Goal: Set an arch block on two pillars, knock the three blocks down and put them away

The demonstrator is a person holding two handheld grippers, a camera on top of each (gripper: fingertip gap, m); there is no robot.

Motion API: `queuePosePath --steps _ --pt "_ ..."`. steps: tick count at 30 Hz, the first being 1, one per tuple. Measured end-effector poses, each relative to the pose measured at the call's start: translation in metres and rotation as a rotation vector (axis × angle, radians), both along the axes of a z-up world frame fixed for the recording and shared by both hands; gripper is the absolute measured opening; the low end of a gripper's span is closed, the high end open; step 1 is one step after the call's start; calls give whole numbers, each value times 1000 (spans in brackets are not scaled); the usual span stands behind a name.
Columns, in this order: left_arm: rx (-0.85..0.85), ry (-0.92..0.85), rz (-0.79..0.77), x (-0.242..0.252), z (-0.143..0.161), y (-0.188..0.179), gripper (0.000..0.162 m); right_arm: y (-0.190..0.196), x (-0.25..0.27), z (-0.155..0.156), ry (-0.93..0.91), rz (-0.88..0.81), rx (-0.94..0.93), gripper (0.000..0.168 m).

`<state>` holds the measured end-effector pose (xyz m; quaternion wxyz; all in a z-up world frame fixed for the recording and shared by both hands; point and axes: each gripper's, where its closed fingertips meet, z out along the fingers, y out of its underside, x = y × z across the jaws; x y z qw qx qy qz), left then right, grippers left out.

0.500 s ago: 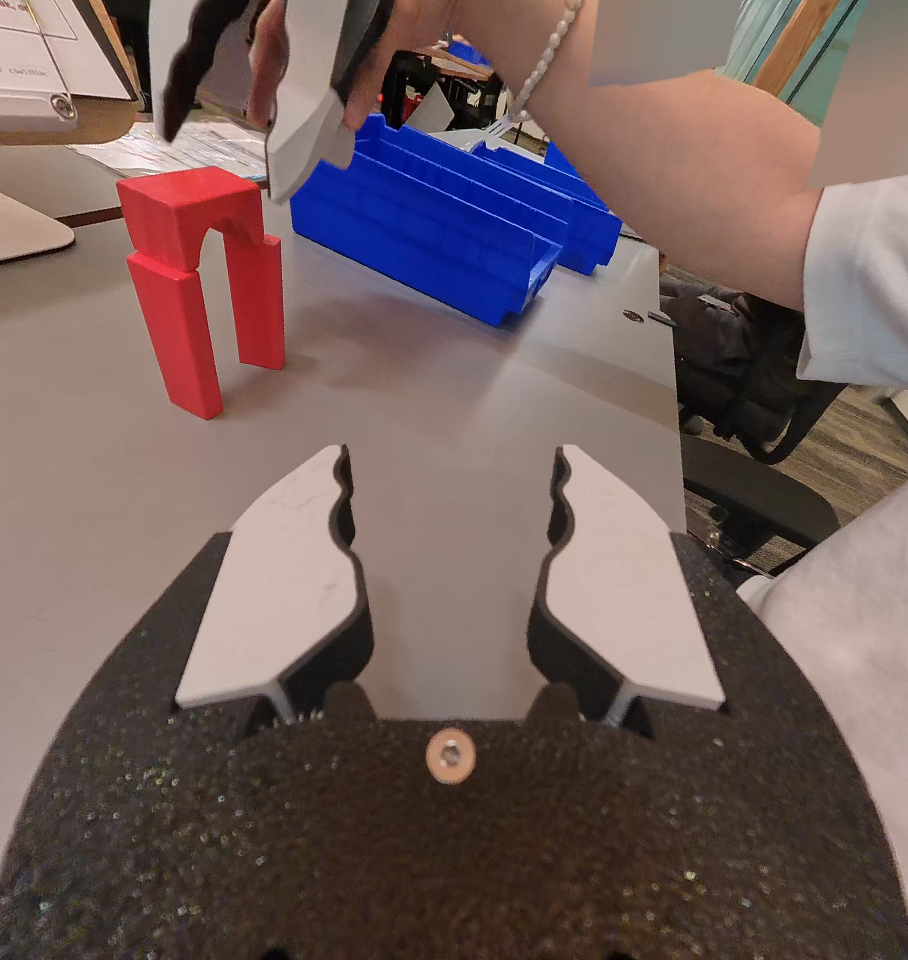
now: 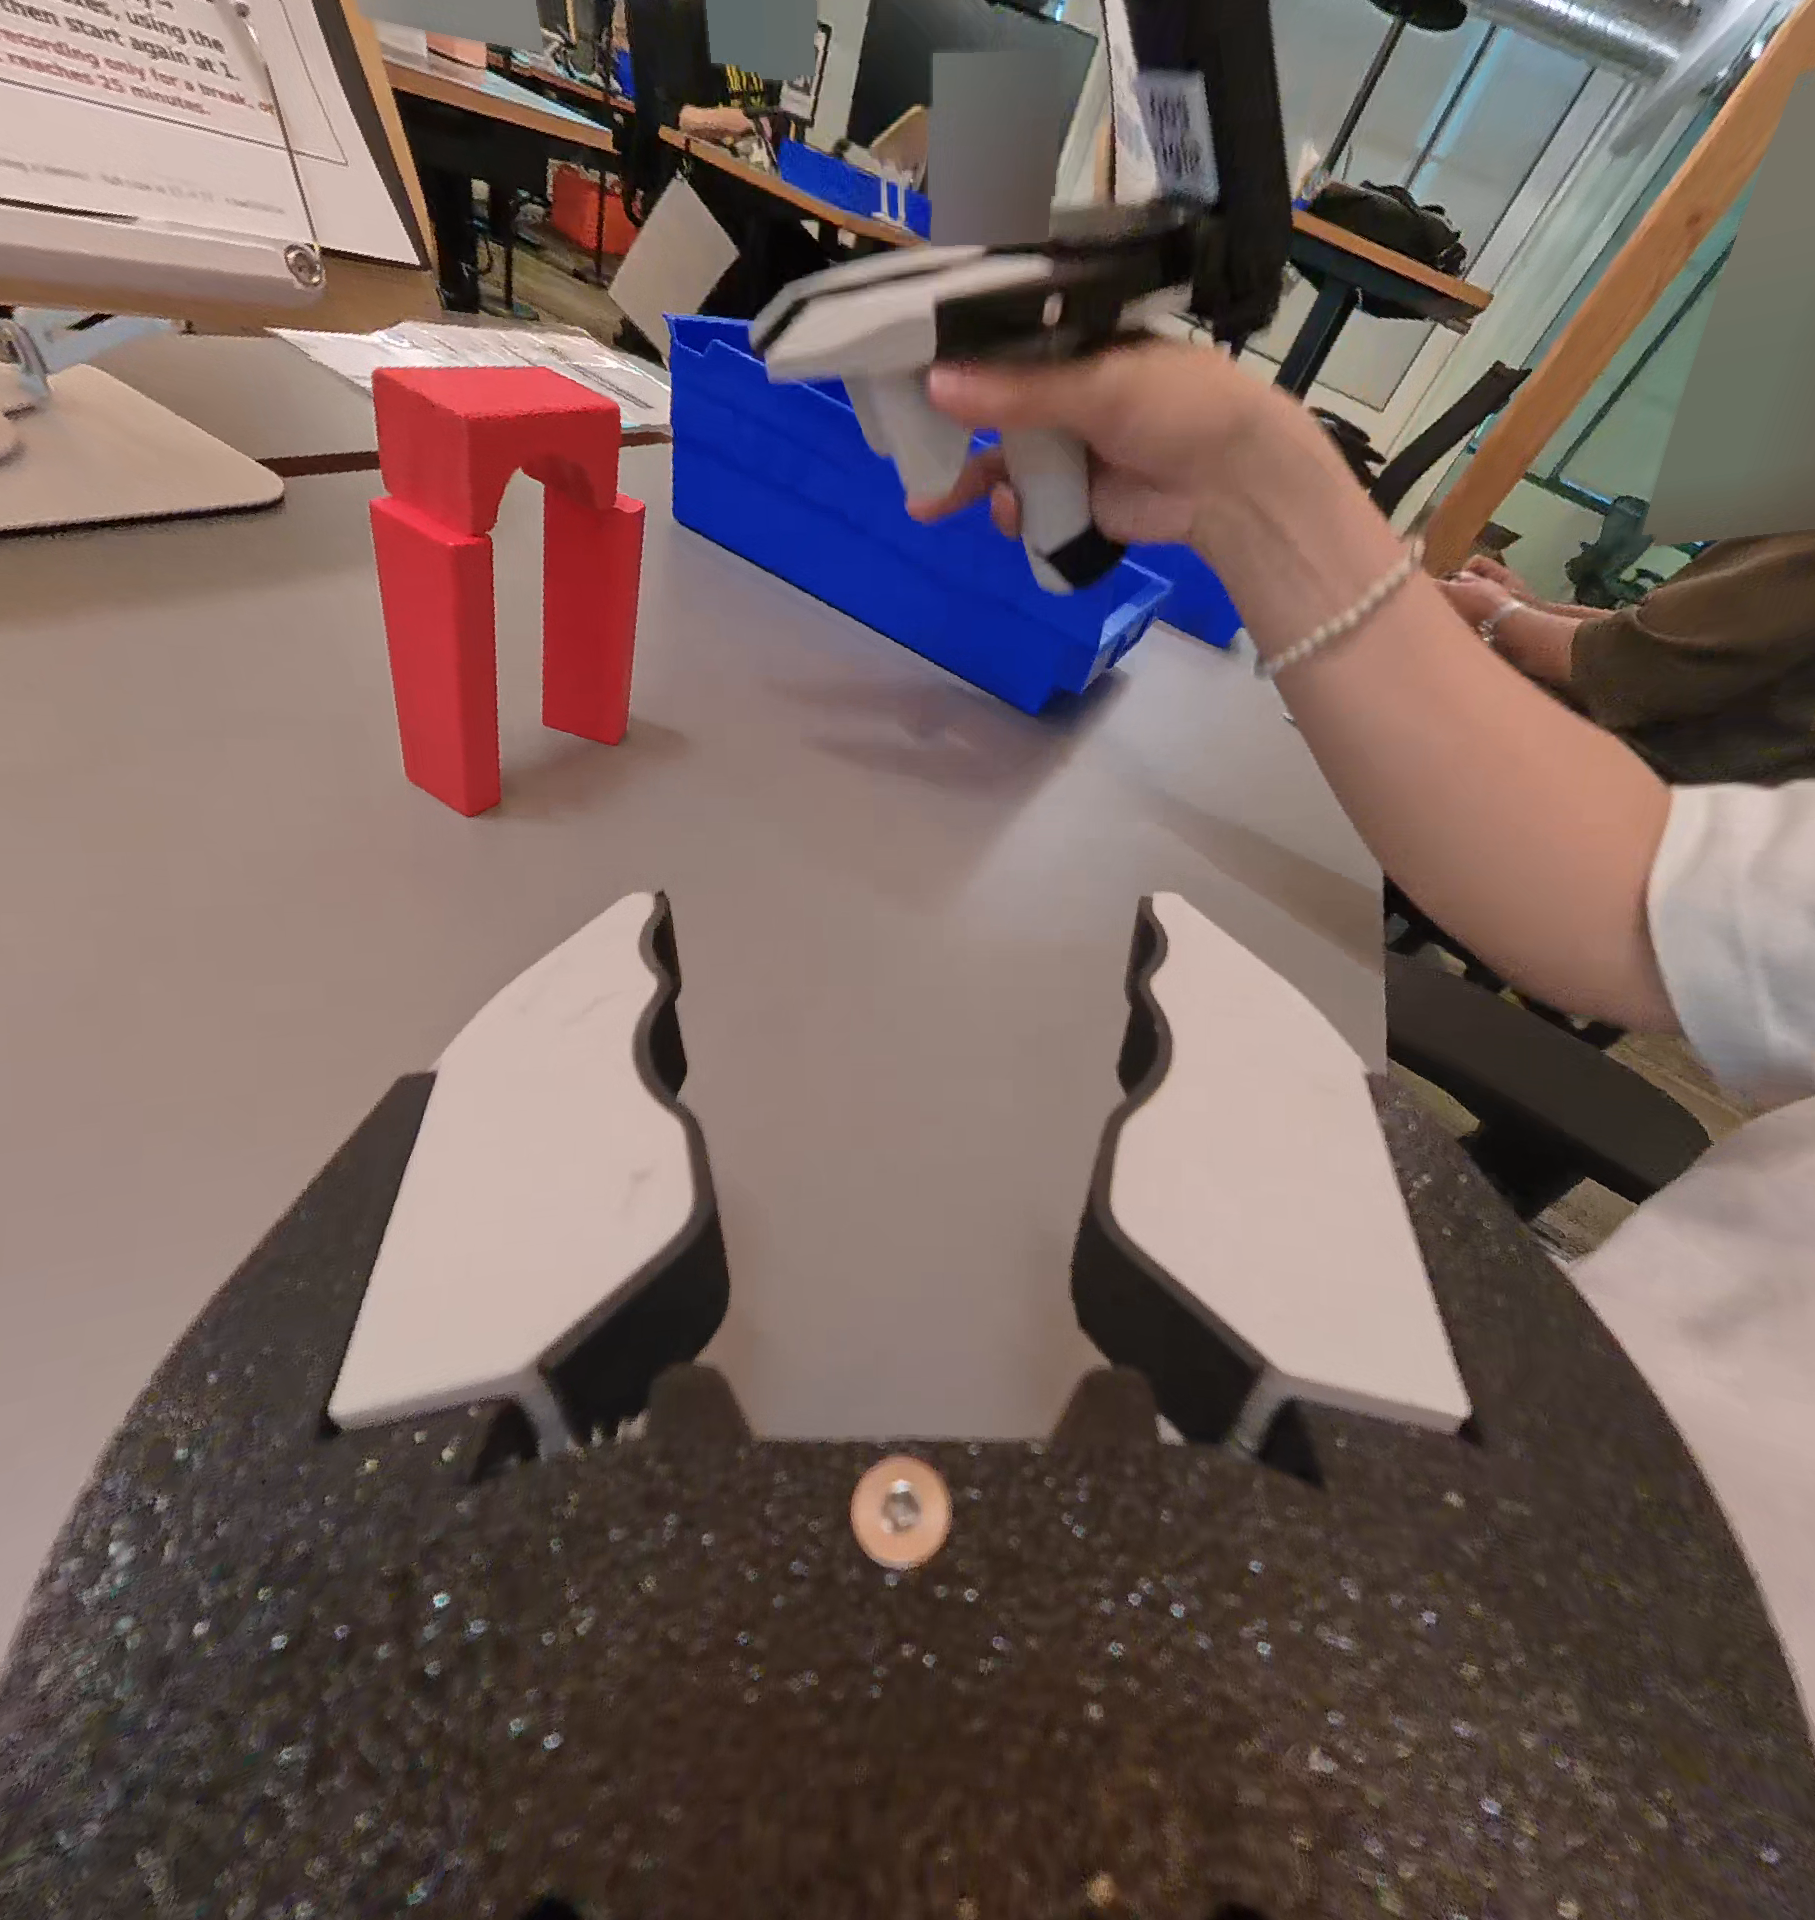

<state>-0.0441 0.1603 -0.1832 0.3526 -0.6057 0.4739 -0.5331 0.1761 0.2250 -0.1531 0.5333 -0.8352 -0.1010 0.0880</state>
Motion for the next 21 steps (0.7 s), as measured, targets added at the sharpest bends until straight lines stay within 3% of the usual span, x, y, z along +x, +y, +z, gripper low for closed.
queuePosePath --steps 1,4,11,21 --pt "1 -4 8 -1 -1 -1 82 -4 4 -12 -11 -28 -7 16" --pt "4 -6 10 0 -2 -6 82 -8 13 -38 5 -88 -60 1" --pt "9 -4 -2 1 3 -20 82 3 34 -77 -81 -236 -171 0" --pt "27 5 -2 -8 3 -33 82 22 25 -80 -136 -289 -179 0"
